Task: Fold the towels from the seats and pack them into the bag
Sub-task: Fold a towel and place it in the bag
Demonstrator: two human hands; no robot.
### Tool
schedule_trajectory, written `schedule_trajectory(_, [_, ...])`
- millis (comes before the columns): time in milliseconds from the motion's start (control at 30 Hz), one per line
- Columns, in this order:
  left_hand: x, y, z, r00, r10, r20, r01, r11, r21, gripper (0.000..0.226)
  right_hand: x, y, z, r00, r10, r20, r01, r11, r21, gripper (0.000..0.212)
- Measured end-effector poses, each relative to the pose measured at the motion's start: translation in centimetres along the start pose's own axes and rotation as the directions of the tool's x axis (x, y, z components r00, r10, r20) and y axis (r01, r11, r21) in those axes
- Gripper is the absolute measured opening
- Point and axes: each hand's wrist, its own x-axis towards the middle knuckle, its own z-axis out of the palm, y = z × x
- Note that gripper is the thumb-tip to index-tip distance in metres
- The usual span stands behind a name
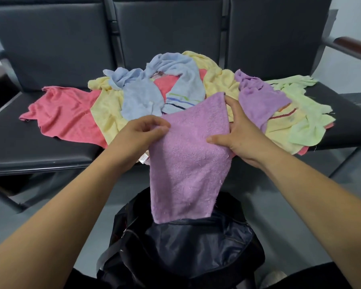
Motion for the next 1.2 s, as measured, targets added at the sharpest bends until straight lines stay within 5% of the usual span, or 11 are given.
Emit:
schedule_trajectory(133, [-0.4,0.2,-0.4,0.983,0.021,0.184,-0.089,0.924,0.372,0.049,-0.2,0.3,-0.3,0.999,-0.007,-0.032,0.005,0.998,-0.068,0.097])
schedule_trajectory(300, [-0.6,0.1,0.6,0.985,0.117,0.123,-0.166,0.821,0.546,0.018,-0.7,-0.4,-0.4,0.980,0.125,0.152,-0.109,0.988,-0.110,0.014])
schedule_trajectory(400, [-0.5,-0.3,0.2,0.992,0.048,0.119,-0.097,0.886,0.453,0.007,-1.2,-1.2,-1.1,0.952,0.145,0.269,-0.087,0.972,-0.216,0.046])
schedule_trajectory(533, [-0.7,0.1,0.1,0.992,-0.008,0.125,-0.009,0.992,0.128,0.007,-1.1,-1.0,-1.4,0.980,0.044,0.194,0.039,0.915,-0.401,0.027])
schedule_trajectory(633, [-0.6,0.4,0.4,0.997,-0.039,0.059,0.042,0.998,-0.051,0.010,-1.2,-0.1,-1.2,0.986,0.066,0.151,-0.057,0.996,-0.067,0.020])
schedule_trajectory(800, [-0.8,0.9,0.8,0.991,-0.084,0.101,0.111,0.945,-0.309,0.022,-0.8,-0.2,-0.9,0.946,0.299,0.127,-0.324,0.848,0.420,0.026])
schedule_trajectory(900, [-0.8,0.5,0.4,0.991,-0.054,0.125,0.047,0.997,0.061,0.043,-0.5,-0.4,-1.1,0.908,0.398,0.129,-0.401,0.740,0.540,0.022])
schedule_trajectory(1000, [-0.8,0.3,0.7,1.000,0.022,0.013,-0.026,0.910,0.414,0.016,-0.6,-0.8,-1.5,0.910,0.355,0.215,-0.415,0.750,0.515,0.023])
schedule_trajectory(1100, [-0.8,0.1,0.8,0.999,0.038,0.025,-0.045,0.911,0.410,0.003,-1.1,-1.5,-1.8,0.915,0.242,0.324,-0.371,0.819,0.437,0.036])
schedule_trajectory(1200, [-0.8,0.2,0.5,0.999,0.007,0.049,-0.021,0.959,0.283,0.002,-1.3,-1.4,-1.8,0.959,0.184,0.217,-0.208,0.974,0.093,0.040])
